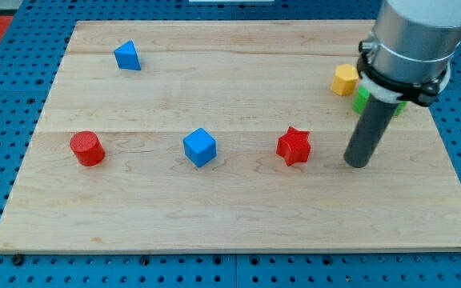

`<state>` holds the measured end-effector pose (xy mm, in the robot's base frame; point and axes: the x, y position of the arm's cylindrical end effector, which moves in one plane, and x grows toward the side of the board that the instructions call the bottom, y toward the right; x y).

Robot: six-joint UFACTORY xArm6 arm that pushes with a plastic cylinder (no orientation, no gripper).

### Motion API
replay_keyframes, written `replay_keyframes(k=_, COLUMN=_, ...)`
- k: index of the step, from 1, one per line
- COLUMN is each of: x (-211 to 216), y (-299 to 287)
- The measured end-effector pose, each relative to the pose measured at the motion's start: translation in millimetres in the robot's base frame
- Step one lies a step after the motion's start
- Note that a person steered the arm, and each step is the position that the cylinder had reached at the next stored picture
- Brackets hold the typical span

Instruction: Push the cube into the red star

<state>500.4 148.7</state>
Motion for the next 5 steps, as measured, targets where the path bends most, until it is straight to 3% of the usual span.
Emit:
replay_keyframes(k=1, x=-16.0, y=-76.3)
replay_keyframes(k=2, x=-60.5, y=-125.3)
replay_keyframes(k=3, x=-76.5, y=-128.6)
replay_keyframes(k=5, x=13.6, y=-114.7)
